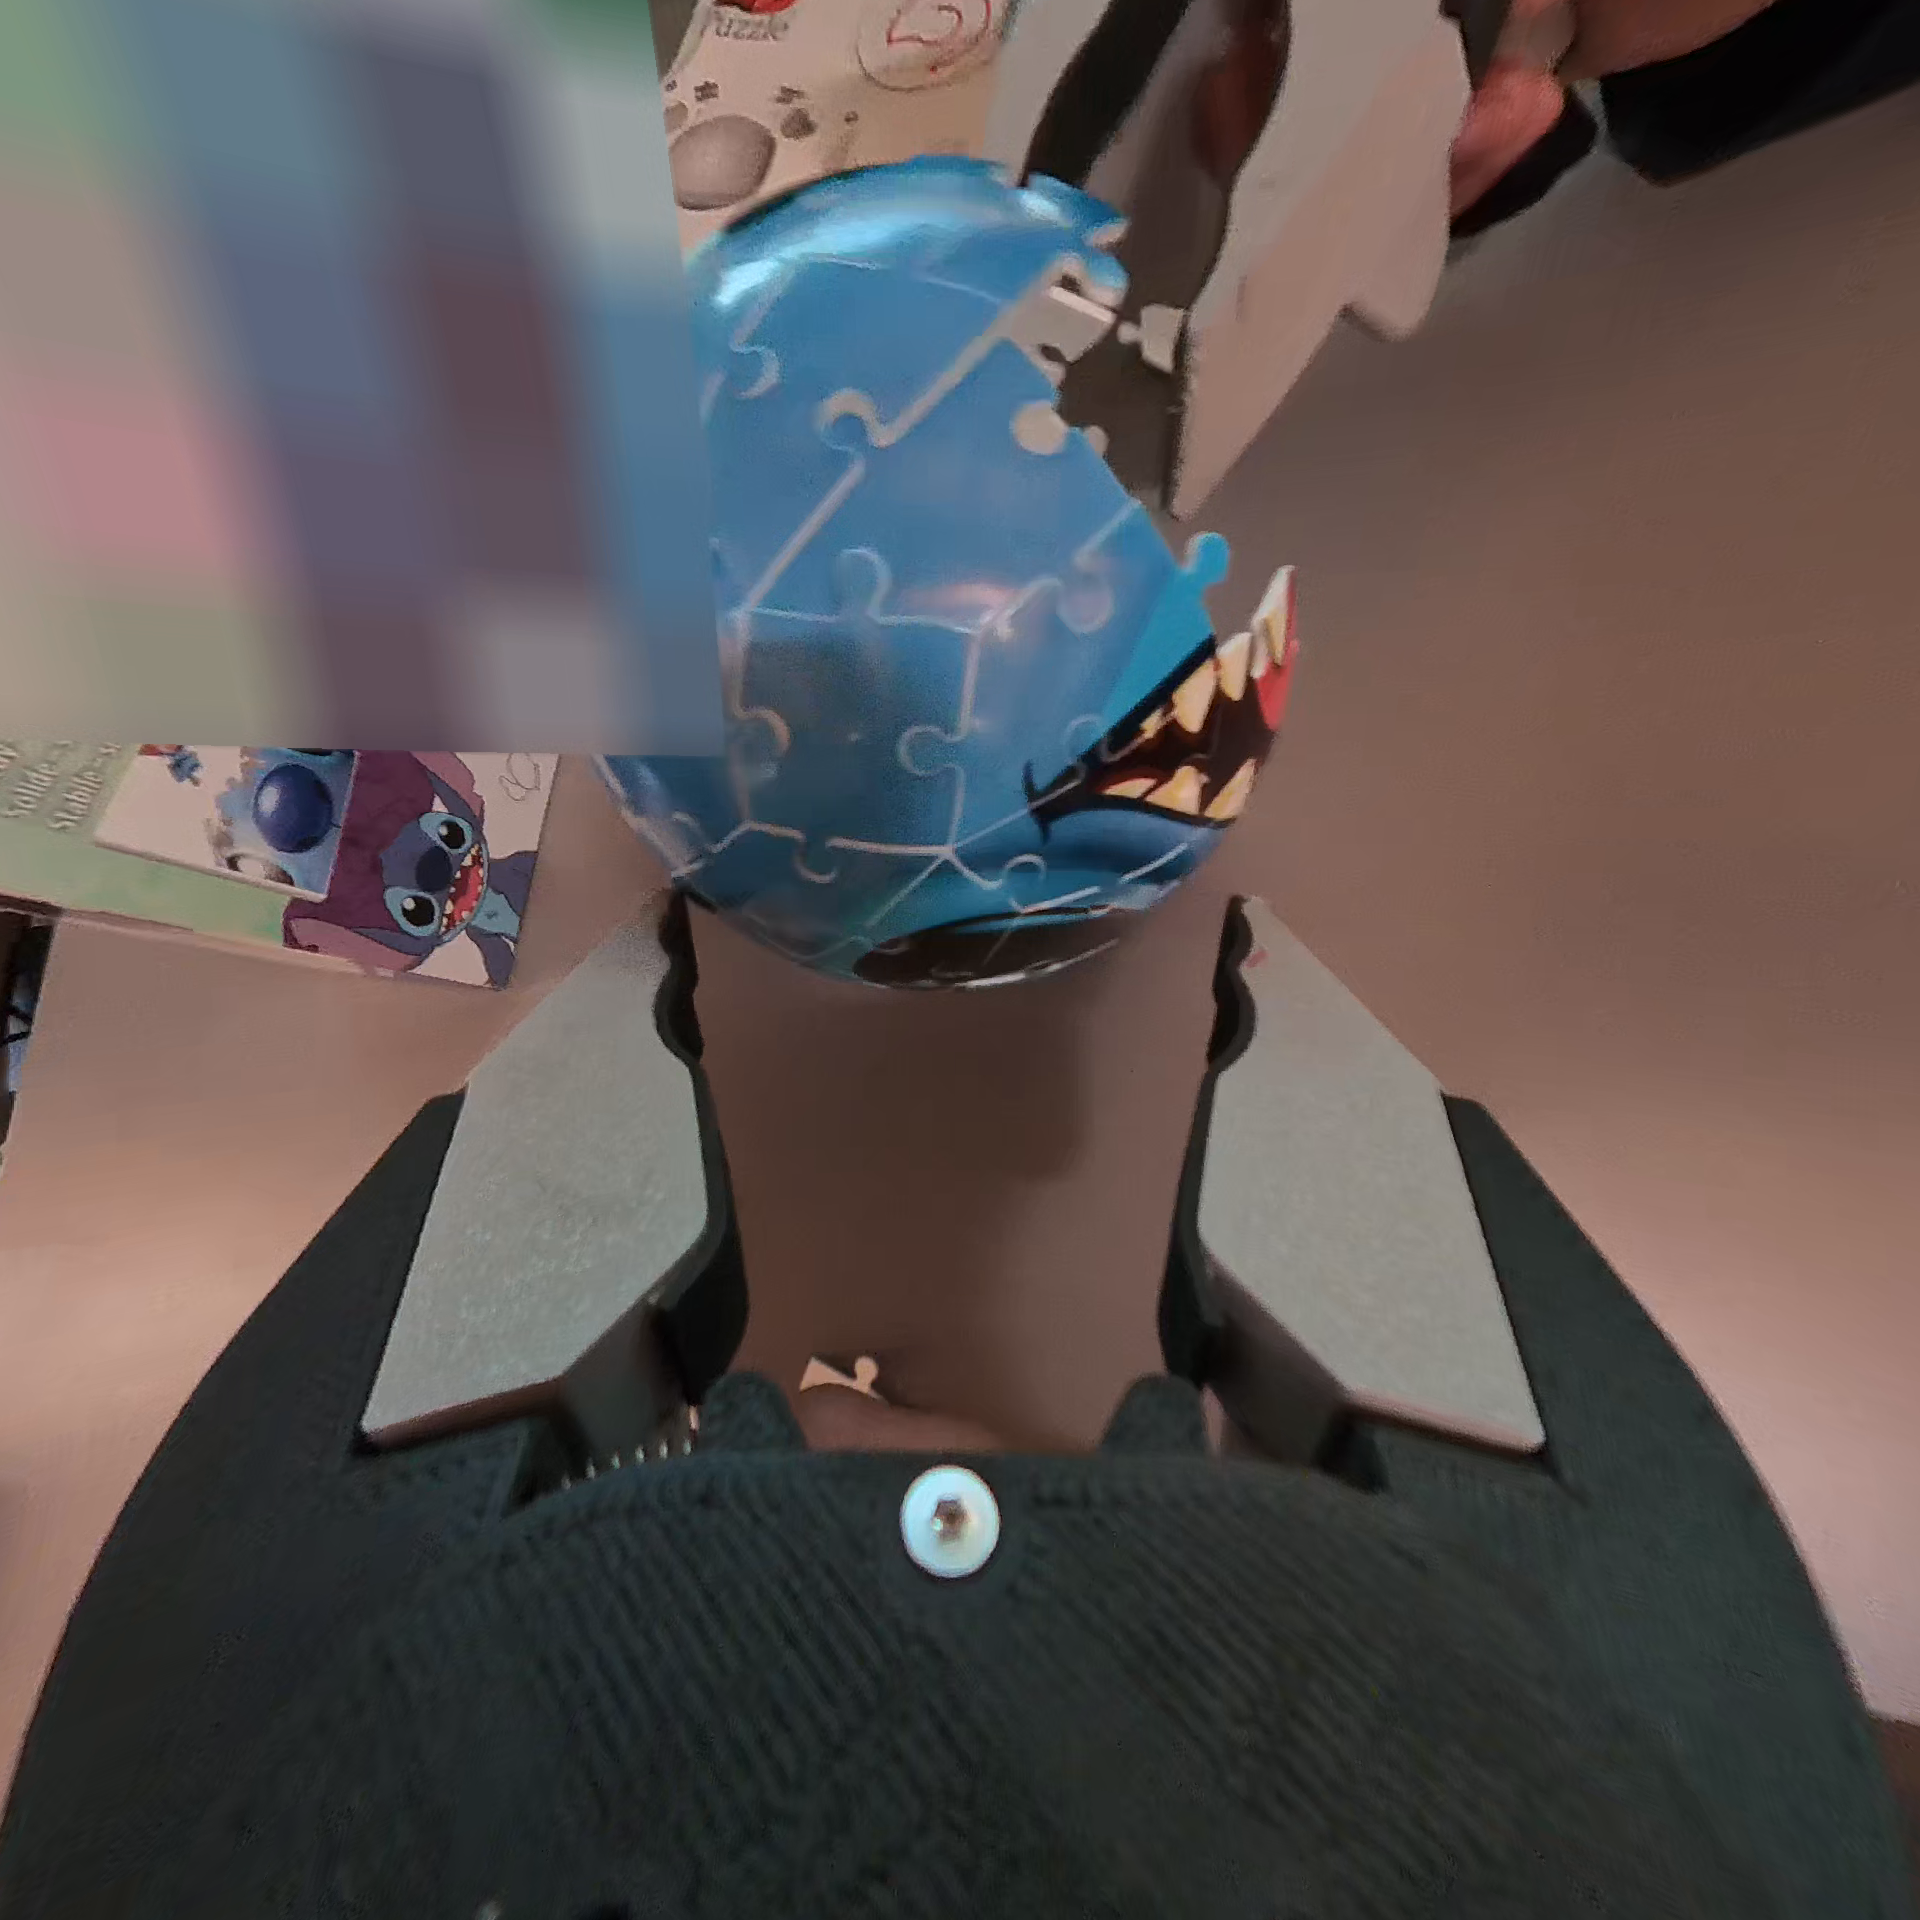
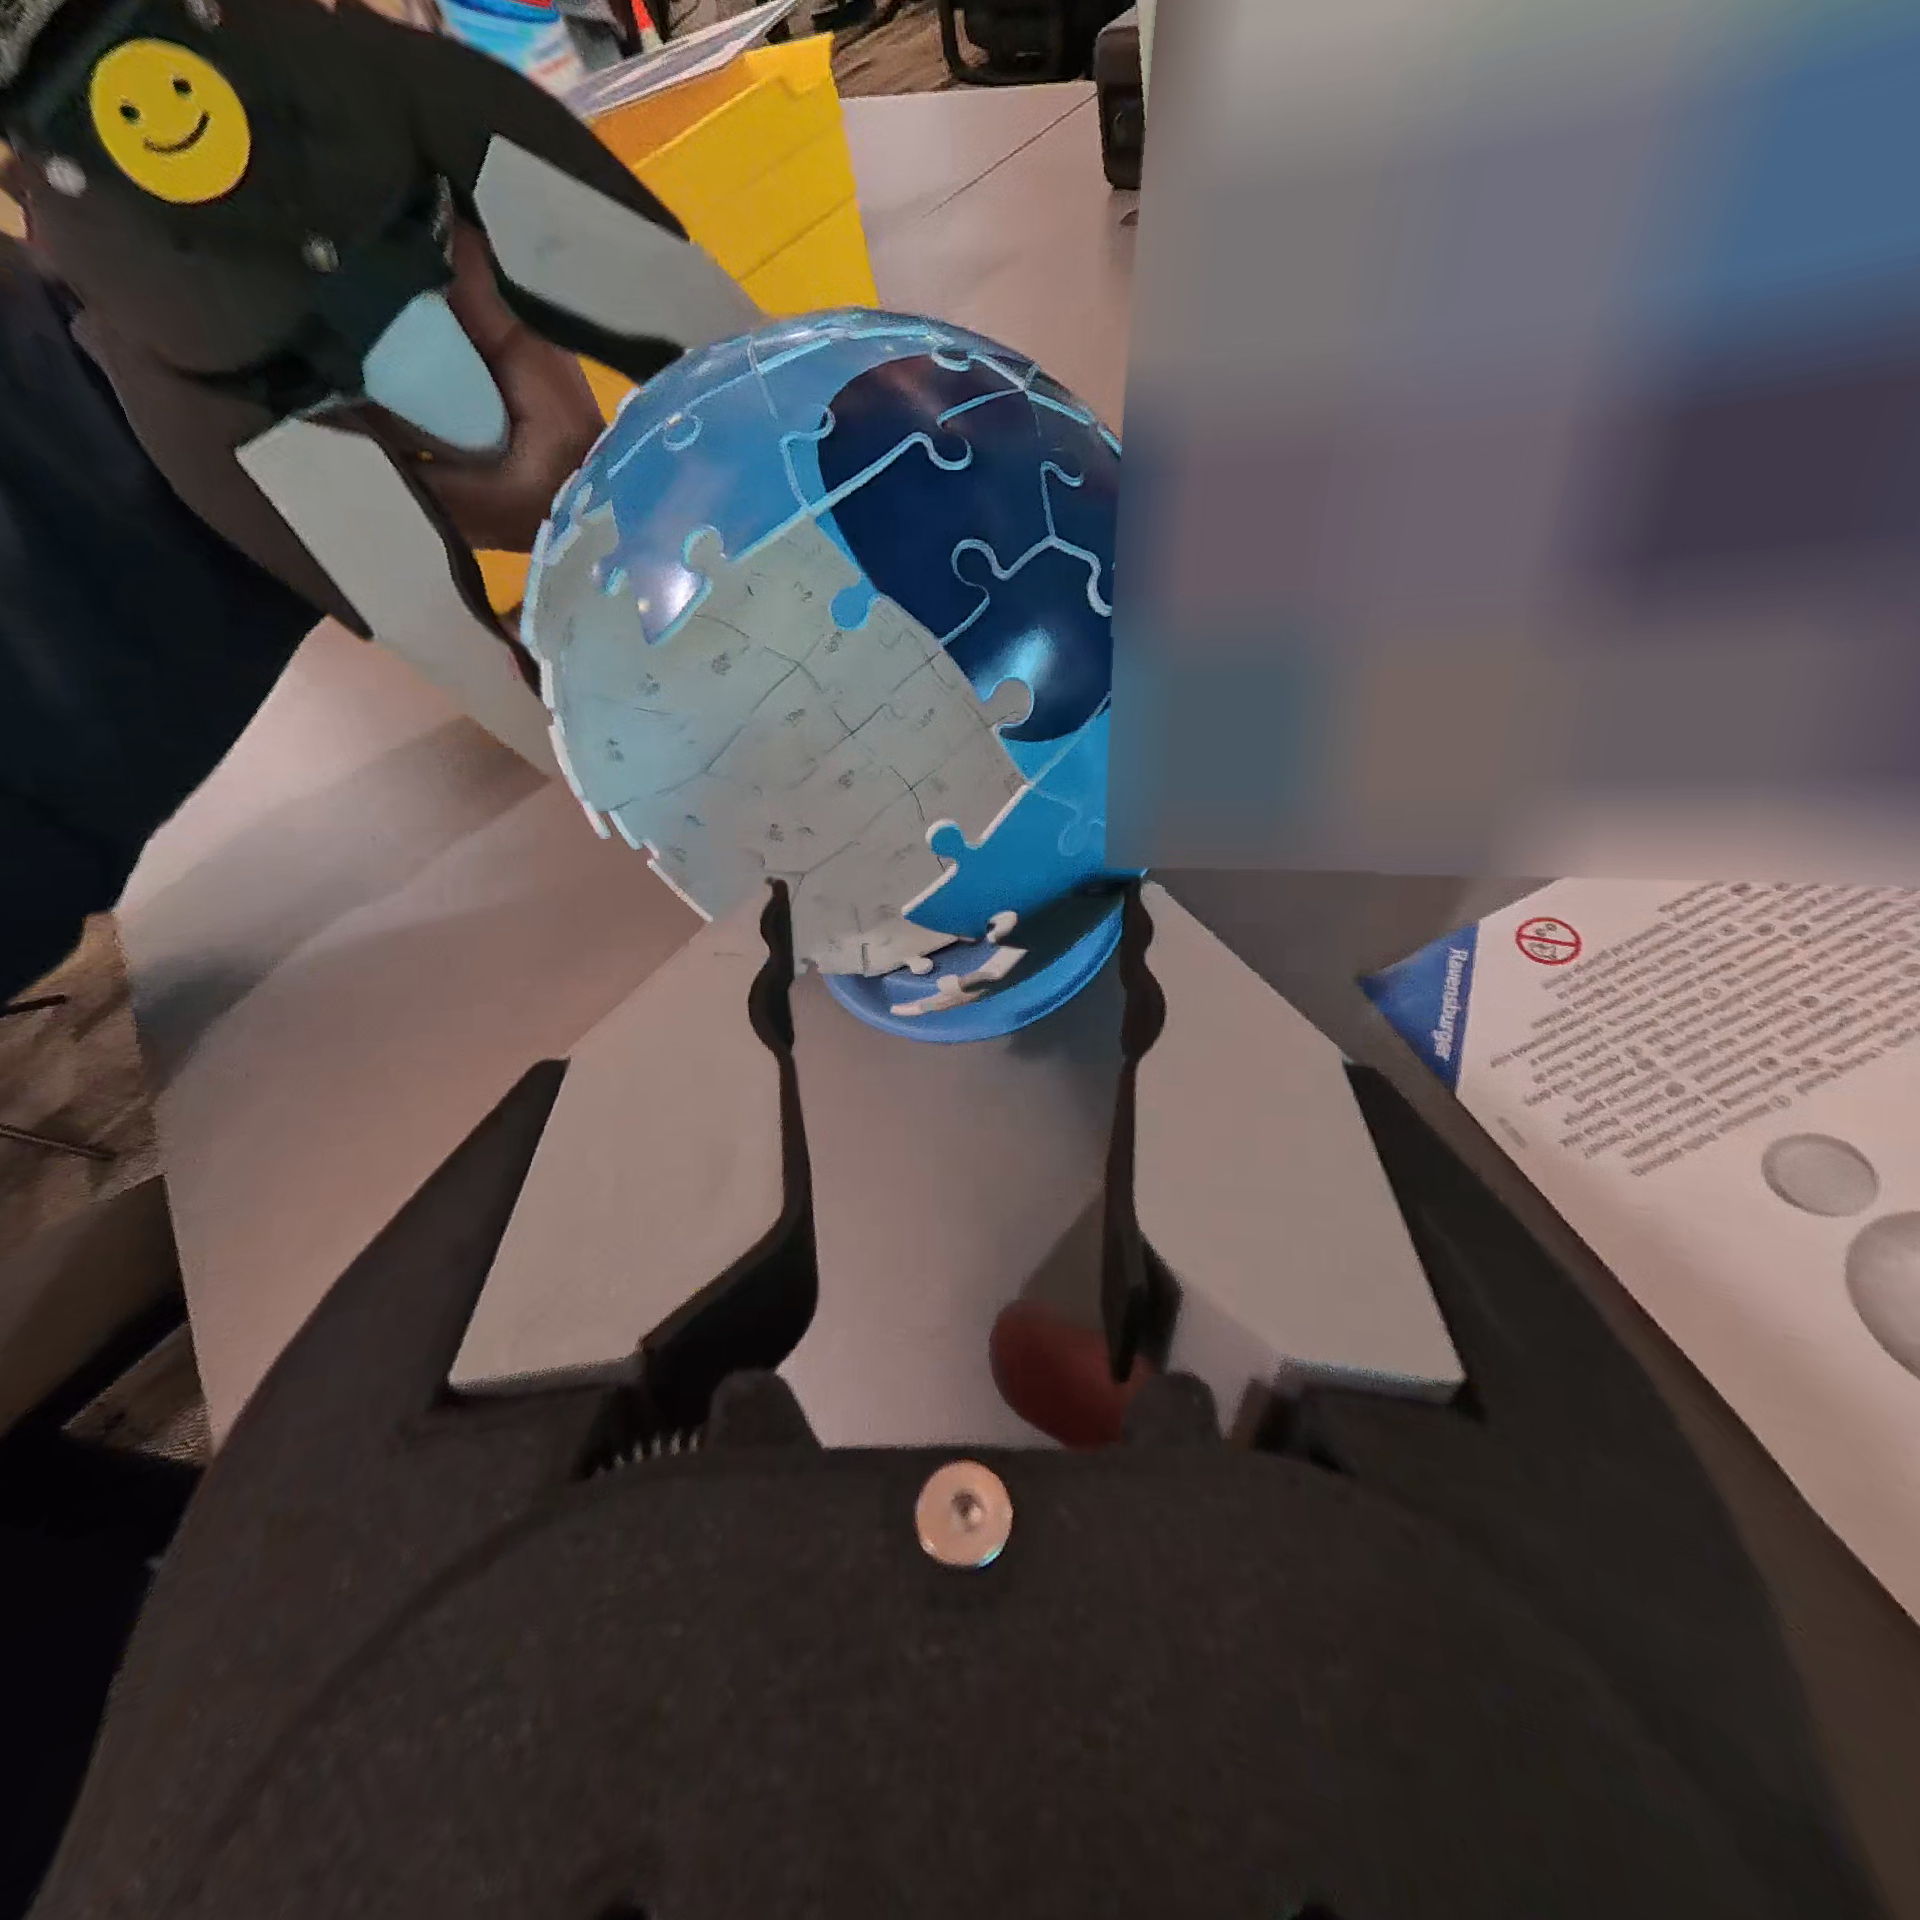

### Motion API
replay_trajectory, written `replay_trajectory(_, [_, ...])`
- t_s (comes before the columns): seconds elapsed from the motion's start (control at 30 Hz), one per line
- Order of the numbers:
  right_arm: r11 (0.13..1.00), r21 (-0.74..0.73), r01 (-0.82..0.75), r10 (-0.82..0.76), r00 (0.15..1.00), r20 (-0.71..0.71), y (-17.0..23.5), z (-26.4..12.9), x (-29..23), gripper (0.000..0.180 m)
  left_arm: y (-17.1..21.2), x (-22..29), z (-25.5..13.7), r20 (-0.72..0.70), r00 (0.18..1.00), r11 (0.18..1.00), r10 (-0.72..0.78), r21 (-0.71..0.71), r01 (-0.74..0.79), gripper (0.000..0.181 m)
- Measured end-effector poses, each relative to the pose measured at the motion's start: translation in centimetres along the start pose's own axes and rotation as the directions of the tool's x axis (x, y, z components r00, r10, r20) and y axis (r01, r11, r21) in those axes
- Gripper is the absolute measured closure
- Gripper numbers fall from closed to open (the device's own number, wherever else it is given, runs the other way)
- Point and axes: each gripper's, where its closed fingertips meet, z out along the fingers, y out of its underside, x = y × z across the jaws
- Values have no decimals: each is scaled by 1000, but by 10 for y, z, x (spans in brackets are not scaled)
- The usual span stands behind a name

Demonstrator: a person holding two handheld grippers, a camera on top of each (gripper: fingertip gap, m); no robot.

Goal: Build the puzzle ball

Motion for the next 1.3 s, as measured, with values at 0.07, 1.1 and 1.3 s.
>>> replay_trajectory(0.07, [1000, 4, -6, 6, 1000, 0, -5, 0, 2, 119, 5, 5, 2, 26, 1000, 1000, 6, -17, -5, 77])
replay_trajectory(1.1, [924, -59, 377, -363, 916, 170, -72, 1, -22, 110, -6, 55, -44, 72, 995, 985, -74, 164, 62, 89])
replay_trajectory(1.3, [953, 100, 287, -293, 955, 47, -78, -68, -18, 105, -31, 17, -53, 121, 991, 972, -57, 233, 27, 87])
